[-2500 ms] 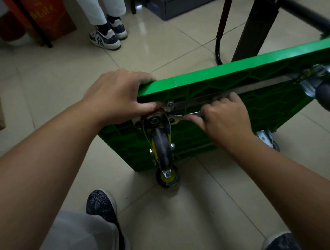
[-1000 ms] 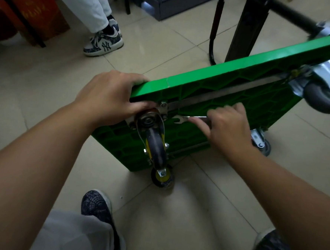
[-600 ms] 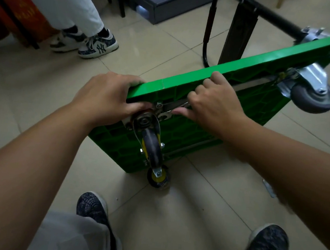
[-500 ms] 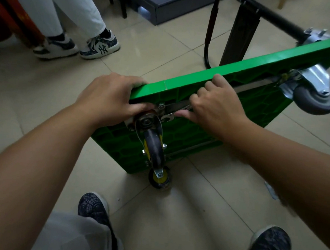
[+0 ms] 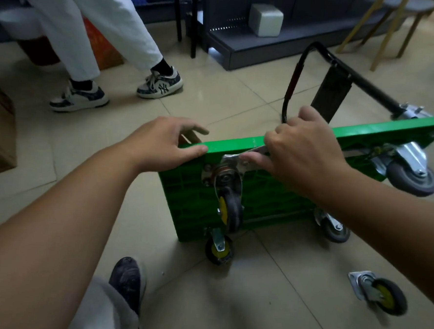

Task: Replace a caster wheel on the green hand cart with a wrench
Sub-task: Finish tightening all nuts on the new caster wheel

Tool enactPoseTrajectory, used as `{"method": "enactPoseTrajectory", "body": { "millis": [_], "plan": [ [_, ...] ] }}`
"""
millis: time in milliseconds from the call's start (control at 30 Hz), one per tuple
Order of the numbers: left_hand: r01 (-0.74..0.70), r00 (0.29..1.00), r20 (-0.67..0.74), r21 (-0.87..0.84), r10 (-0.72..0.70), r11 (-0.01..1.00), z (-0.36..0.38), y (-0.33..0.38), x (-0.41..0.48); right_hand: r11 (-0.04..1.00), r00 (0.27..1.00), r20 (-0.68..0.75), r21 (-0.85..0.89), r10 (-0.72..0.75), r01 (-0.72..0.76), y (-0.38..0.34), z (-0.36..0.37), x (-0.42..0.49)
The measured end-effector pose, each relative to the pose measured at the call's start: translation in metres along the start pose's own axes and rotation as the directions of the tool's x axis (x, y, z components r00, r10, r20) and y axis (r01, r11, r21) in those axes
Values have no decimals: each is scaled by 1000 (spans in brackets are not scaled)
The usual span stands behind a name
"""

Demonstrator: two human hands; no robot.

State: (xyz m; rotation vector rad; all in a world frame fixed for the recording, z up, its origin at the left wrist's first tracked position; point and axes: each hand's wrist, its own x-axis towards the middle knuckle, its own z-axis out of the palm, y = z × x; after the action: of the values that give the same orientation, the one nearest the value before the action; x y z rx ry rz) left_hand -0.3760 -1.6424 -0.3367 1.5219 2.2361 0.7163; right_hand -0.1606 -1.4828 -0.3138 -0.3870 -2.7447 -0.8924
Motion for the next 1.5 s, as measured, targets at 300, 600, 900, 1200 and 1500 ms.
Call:
{"method": "enactPoseTrajectory", "body": {
  "millis": [300, 600, 900, 1200, 1500],
  "plan": [
    [-65, 998, 24, -5, 65, 998, 0, -12, -8, 815, 868, 262, -311, -422, 490, -28, -48, 79],
    [-121, 993, -6, -97, 121, 988, 13, -22, -9, 684, 796, 339, -409, -501, 604, -51, -59, 95],
    [-133, 991, -42, -95, 130, 987, 18, -27, -9, 672, 814, 395, -464, -426, 577, -61, -62, 84],
    [-132, 991, -6, -102, 132, 986, 19, -27, -7, 645, 769, 434, -426, -470, 634, -61, -64, 88],
    [-144, 990, -11, -91, 144, 985, 17, -23, -8, 755, 833, 374, -374, -408, 538, -67, -72, 82]
  ]
}}
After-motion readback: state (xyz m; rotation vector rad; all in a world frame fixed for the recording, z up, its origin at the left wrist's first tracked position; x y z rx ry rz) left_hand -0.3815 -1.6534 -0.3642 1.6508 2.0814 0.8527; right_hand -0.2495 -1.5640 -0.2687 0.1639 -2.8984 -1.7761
